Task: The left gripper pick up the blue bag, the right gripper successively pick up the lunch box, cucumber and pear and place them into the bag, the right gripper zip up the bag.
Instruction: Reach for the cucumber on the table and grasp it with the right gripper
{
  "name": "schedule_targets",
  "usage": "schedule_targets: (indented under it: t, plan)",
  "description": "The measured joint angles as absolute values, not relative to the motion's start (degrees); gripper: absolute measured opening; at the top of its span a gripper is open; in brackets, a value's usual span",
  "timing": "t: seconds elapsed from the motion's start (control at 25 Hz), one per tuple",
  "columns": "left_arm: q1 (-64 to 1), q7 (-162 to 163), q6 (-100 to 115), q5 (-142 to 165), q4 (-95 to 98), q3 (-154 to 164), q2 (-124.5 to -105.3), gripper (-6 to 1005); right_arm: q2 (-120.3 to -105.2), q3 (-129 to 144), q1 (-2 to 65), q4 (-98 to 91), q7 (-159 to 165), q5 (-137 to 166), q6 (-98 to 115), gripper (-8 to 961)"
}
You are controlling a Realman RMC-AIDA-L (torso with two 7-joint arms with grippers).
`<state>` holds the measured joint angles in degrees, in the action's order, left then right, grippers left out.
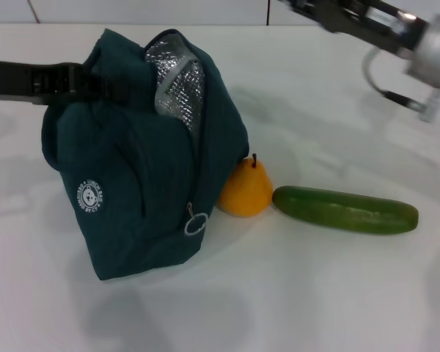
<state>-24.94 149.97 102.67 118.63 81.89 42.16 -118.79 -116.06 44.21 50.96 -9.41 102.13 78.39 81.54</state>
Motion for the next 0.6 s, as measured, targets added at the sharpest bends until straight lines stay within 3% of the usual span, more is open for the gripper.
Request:
schedule_targets:
  t: [0.16, 0.28, 0.32, 0.44, 0.6]
  plan:
    - [-24.68, 148.77, 102.75, 118.33, 80.35, 40.63, -118.69, 48, -115.02, 50.39, 42.62, -22.58, 101.49, 78.39, 81.67, 613]
    - [-23.64, 147.39, 102.87, 116.77, 79.20, 39.03, -118.55, 47, -113.42, 54.29, 38.58, -30.22, 100.06, 78.41, 81.82, 644]
    - [-23.43, 146.77, 102.89, 116.40, 78.52, 38.52, -118.44, 47, -112.91, 55.16, 37.91, -31.66, 99.66, 78.49, 82.07, 654]
    - [-23.67, 144.94, 102.88, 115.99, 76.01, 37.17, -118.25, 47, -110.37, 58.07, 36.56, -35.86, 100.89, 80.63, 83.35, 867]
    - [-23.86, 144.15, 102.87, 115.91, 73.76, 36.84, -117.65, 46, -108.25, 59.05, 37.04, -40.18, 104.14, 87.72, 85.88, 868]
